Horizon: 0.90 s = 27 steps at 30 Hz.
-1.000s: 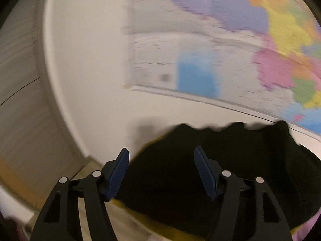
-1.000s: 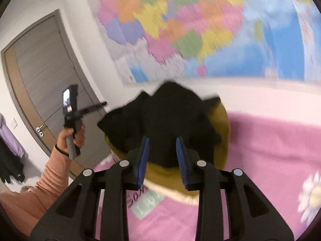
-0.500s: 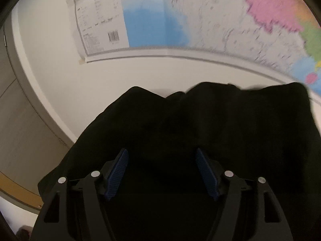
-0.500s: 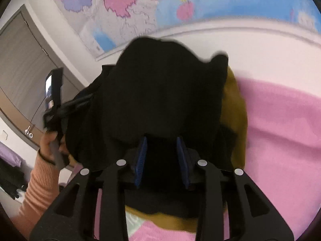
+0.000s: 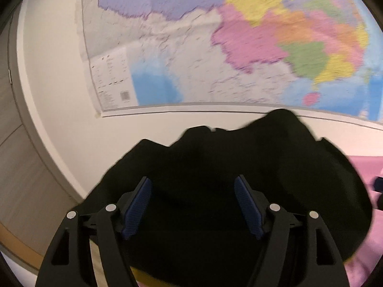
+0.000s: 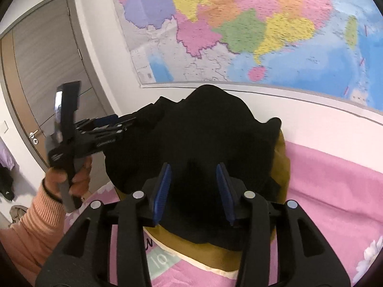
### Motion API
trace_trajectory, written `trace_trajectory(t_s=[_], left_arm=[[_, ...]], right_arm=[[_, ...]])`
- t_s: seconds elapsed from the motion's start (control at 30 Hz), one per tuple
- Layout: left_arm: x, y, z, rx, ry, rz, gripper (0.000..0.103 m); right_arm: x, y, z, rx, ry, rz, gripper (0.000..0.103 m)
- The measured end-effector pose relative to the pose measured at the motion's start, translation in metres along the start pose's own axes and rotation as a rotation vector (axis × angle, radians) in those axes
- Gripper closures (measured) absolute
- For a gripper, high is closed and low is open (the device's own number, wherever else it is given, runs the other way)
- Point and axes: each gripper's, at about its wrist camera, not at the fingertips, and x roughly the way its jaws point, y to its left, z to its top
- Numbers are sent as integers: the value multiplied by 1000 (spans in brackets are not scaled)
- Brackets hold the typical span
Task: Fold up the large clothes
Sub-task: 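Lower the jacket onto the mustard and cream clothes stack with both grippers, then open both grippers to release the jacket on top of the stack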
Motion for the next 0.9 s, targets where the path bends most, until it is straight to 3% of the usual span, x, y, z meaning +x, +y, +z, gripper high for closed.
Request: trace_trajectory(t_s=[0.23, 0.43, 0.7, 0.9], left_arm=[[-14, -26, -14, 41, -7, -45, 29], [6, -30, -30, 50, 63, -26, 29], [-10, -33, -38, 8, 32, -10, 23], [-18, -41, -50, -24, 15, -28, 18]], right_arm=[[38, 1, -22, -29, 107, -21, 58], [32, -2, -25, 4, 95, -5, 55], [9, 7, -30, -34, 12, -31, 49], [28, 4, -44, -60, 70, -68, 47]])
